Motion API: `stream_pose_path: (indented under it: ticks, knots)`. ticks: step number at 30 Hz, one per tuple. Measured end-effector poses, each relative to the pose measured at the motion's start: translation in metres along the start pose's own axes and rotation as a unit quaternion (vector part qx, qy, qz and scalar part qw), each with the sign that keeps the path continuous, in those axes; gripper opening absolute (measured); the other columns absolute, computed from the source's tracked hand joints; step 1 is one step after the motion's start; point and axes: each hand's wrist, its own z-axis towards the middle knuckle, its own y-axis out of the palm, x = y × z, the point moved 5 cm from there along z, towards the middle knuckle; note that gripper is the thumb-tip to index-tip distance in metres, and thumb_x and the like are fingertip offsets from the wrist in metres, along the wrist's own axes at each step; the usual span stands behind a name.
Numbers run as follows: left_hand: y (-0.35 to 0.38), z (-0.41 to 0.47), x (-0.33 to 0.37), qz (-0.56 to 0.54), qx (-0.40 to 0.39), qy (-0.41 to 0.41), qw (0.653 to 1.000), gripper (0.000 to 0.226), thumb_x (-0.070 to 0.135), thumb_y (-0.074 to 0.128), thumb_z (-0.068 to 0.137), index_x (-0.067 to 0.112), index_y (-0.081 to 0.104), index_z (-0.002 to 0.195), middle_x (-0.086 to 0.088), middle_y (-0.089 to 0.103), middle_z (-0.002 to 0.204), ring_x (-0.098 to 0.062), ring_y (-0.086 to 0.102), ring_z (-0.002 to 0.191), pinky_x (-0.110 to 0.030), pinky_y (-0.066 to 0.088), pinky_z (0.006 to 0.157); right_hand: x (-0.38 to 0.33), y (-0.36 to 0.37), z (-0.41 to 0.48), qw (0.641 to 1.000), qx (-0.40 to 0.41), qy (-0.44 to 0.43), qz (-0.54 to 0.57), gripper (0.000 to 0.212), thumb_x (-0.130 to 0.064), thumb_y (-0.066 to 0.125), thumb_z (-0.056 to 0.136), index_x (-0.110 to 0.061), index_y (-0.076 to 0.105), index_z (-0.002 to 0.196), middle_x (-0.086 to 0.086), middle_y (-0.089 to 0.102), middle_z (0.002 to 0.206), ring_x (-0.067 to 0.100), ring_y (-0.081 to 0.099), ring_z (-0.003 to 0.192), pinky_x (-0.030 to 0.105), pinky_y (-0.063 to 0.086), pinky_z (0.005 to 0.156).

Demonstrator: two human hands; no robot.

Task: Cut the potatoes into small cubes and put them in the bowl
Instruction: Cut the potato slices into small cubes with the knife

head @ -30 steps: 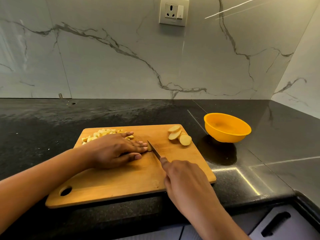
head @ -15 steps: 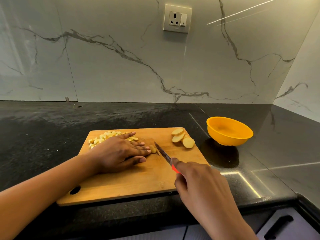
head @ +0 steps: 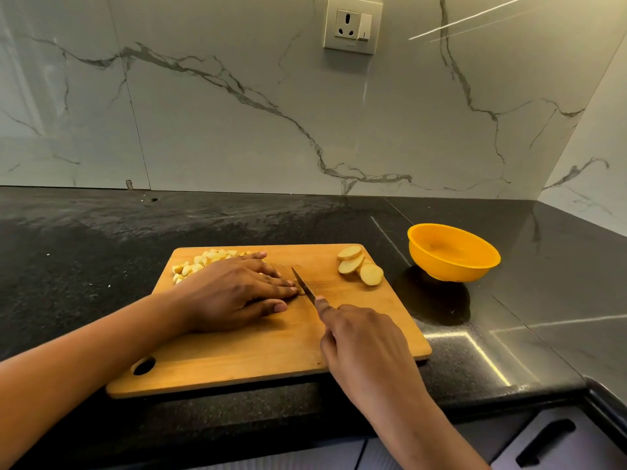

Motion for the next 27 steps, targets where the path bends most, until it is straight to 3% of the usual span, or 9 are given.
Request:
stream_pose_path:
  ticks: [4,9,13,16,19,22,27]
  knots:
    - [0.001,0.0,-0.002,-0.005,0.003,-0.006,1.0,0.051,0.06,0.017,0.095,0.04,0.042,0.134,0.021,0.051,0.132,0.005,0.034,0.127,-0.016,0.005,0.11,0.004,0.007,0.015,1.0,-0.016,-0.005,0.011,0.05,-0.028,0.037,0.101,-0.025,0.025,0.149,-0.004,0.058,0.116,0.013,0.053,0.099,0.026,0.042,0.079]
    - [0.0,-0.001,-0.001,-0.008,0.0,-0.013,1.0,0.051,0.063,0.015,0.094,0.041,0.04,0.133,0.021,0.053,0.13,-0.001,0.039,0.127,-0.026,0.015,0.112,0.008,0.013,0.03,0.998,-0.041,0.018,0.032,0.048,-0.029,0.045,0.098,-0.024,0.037,0.145,-0.002,0.062,0.115,0.014,0.055,0.099,0.03,0.049,0.085]
    - [0.0,-0.002,0.0,0.005,-0.007,-0.019,1.0,0.056,0.066,0.01,0.092,0.042,0.039,0.133,0.02,0.053,0.132,-0.001,0.038,0.128,-0.026,0.012,0.113,0.0,0.009,0.012,0.999,-0.043,0.007,0.009,0.05,-0.028,0.04,0.1,-0.023,0.028,0.148,0.0,0.058,0.113,0.017,0.054,0.098,0.026,0.039,0.073]
    - [0.001,-0.002,0.0,0.004,-0.015,-0.02,1.0,0.059,0.066,0.008,0.091,0.042,0.041,0.133,0.022,0.049,0.133,0.004,0.033,0.128,-0.022,0.007,0.113,-0.003,-0.002,-0.014,0.999,-0.054,-0.002,-0.002,0.051,-0.028,0.035,0.101,-0.024,0.021,0.15,-0.001,0.057,0.114,0.016,0.053,0.1,0.026,0.036,0.072]
    - [-0.001,-0.002,0.001,-0.009,-0.001,-0.017,1.0,0.057,0.064,0.012,0.093,0.039,0.046,0.131,0.02,0.052,0.131,0.004,0.038,0.127,-0.025,0.009,0.114,0.003,-0.02,-0.025,0.999,-0.047,0.012,0.0,0.048,-0.029,0.037,0.1,-0.031,0.029,0.147,-0.006,0.061,0.114,0.013,0.054,0.1,0.024,0.035,0.069]
    - [-0.002,-0.003,-0.001,-0.041,0.02,-0.024,0.999,0.056,0.065,0.018,0.092,0.037,0.053,0.126,0.017,0.058,0.126,0.004,0.044,0.123,-0.028,0.013,0.115,0.009,-0.036,-0.027,0.999,-0.025,0.022,0.01,0.045,-0.031,0.042,0.097,-0.038,0.039,0.141,-0.008,0.064,0.106,0.009,0.054,0.087,0.023,0.036,0.062]
    - [-0.013,0.0,-0.009,-0.061,0.116,-0.04,0.991,0.055,0.065,0.032,0.09,0.029,0.065,0.117,0.011,0.067,0.113,-0.001,0.058,0.107,-0.036,0.024,0.112,0.031,-0.049,-0.03,0.997,0.02,0.071,0.017,0.043,-0.036,0.046,0.095,-0.044,0.042,0.137,-0.012,0.065,0.106,0.006,0.051,0.077,0.015,0.035,0.055]
